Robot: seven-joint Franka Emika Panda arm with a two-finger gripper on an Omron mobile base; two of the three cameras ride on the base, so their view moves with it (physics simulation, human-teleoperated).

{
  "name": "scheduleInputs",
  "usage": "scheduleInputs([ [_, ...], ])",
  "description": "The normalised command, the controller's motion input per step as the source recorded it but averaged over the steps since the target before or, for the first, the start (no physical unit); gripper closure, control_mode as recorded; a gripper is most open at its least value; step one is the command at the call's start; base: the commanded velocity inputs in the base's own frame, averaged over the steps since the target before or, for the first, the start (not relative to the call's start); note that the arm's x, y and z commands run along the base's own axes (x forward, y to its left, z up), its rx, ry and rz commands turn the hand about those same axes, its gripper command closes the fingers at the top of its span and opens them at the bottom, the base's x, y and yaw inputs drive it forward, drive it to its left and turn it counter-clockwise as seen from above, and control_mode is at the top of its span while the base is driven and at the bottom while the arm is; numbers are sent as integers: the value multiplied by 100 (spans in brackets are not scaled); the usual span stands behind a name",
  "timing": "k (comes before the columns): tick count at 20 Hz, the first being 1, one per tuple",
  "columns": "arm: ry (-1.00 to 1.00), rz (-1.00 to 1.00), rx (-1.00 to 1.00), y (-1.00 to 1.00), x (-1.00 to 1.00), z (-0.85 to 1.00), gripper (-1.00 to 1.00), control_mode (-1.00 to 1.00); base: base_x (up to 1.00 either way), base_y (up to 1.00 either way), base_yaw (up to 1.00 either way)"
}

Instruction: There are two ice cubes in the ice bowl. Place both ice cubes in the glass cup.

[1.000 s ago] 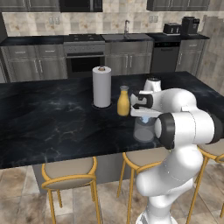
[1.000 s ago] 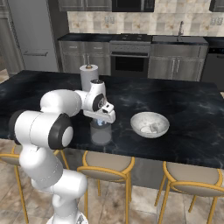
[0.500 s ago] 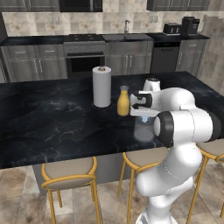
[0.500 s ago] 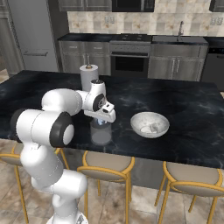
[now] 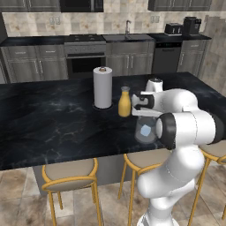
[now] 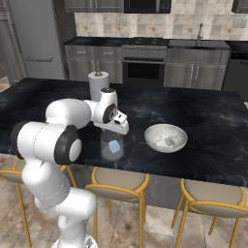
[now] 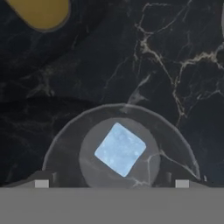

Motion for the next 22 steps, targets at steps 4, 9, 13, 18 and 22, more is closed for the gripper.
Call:
scheduleInputs([
  [4, -13, 0, 4, -21, -13, 45, -100, -100, 0, 0, 0],
  [9, -10, 0, 6, -28, -24, 89, -100, -100, 0, 0, 0],
  [13, -3, 0, 0, -52, -14, 42, -100, -100, 0, 0, 0],
  [18, -1, 0, -2, -76, -21, -1, -100, -100, 0, 0, 0],
  [22, 0, 0, -4, -83, -11, -2, -100, -100, 0, 0, 0],
])
